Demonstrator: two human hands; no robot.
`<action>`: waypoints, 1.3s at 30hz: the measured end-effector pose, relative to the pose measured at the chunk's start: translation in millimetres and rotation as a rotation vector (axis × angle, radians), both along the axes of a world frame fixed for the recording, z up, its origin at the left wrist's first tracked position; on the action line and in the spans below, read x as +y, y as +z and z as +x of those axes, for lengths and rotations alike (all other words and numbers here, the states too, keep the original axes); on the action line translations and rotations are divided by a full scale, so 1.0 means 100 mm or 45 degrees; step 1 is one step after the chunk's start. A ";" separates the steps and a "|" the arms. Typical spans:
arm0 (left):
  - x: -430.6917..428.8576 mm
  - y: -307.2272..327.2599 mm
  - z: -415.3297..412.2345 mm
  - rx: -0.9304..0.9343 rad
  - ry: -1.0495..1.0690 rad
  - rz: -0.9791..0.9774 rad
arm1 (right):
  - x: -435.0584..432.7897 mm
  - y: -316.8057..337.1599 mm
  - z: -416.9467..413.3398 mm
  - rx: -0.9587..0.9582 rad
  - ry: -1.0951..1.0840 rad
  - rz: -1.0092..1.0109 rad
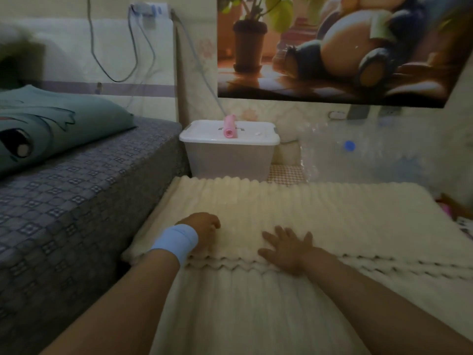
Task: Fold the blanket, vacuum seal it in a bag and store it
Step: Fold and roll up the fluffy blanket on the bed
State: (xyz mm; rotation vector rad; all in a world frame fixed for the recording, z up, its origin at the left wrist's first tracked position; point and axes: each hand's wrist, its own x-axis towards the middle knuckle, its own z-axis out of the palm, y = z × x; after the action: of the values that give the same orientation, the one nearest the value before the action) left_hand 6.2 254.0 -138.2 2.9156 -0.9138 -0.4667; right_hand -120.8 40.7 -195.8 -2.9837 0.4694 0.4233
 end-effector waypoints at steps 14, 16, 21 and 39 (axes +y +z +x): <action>-1.75 -0.14 -0.64 -0.213 -0.189 -0.046 | -1.42 -0.01 -0.98 0.114 -0.296 0.118; -1.99 -0.22 -0.80 -0.120 -0.351 -0.096 | -1.43 -0.03 -0.93 0.147 -0.274 0.112; -2.18 -0.68 -0.92 0.036 -0.111 0.171 | -1.61 -0.04 -0.92 -0.205 -0.216 -0.082; -2.80 -0.41 -2.17 -0.132 -0.705 -0.035 | -1.93 0.17 -2.74 -0.201 -0.510 0.148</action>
State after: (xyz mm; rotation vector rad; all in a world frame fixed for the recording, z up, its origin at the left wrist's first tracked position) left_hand -211.3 -26.2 -179.2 2.6474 -1.7327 -0.3170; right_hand -394.6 -151.9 -179.0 -2.6883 0.9599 0.1687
